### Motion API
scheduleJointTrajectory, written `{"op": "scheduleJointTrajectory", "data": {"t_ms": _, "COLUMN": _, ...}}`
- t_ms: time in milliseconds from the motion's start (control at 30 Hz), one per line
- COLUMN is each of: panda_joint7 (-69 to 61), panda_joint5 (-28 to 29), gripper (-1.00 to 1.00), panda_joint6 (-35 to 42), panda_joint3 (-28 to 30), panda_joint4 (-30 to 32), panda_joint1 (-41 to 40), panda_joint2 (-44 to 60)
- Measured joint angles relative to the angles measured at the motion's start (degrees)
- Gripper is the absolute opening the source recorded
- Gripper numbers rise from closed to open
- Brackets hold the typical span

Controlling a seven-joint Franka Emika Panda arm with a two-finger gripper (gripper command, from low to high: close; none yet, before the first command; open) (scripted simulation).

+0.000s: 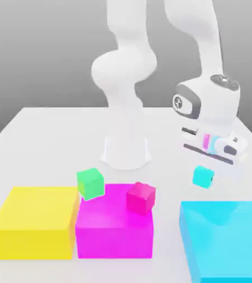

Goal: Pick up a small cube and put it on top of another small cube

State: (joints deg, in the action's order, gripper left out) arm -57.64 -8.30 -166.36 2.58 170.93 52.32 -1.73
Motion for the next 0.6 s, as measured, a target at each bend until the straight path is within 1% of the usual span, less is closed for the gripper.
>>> {"op": "scheduleJointTrajectory", "data": {"t_ms": 133, "panda_joint7": 5.1, "panda_joint5": 6.8, "gripper": -1.00, "panda_joint6": -0.3, "panda_joint3": -0.8, "panda_joint4": 1.5, "panda_joint1": -2.1, "panda_joint2": -3.2}}
{"op": "scheduleJointTrajectory", "data": {"t_ms": 200, "panda_joint7": 6.2, "panda_joint5": 8.9, "gripper": -1.00, "panda_joint6": 2.3, "panda_joint3": 0.1, "panda_joint4": 0.6, "panda_joint1": -4.9, "panda_joint2": -5.5}}
{"op": "scheduleJointTrajectory", "data": {"t_ms": 600, "panda_joint7": 6.6, "panda_joint5": 17.0, "gripper": -1.00, "panda_joint6": 29.5, "panda_joint3": 12.7, "panda_joint4": -11.6, "panda_joint1": -27.6, "panda_joint2": -21.2}}
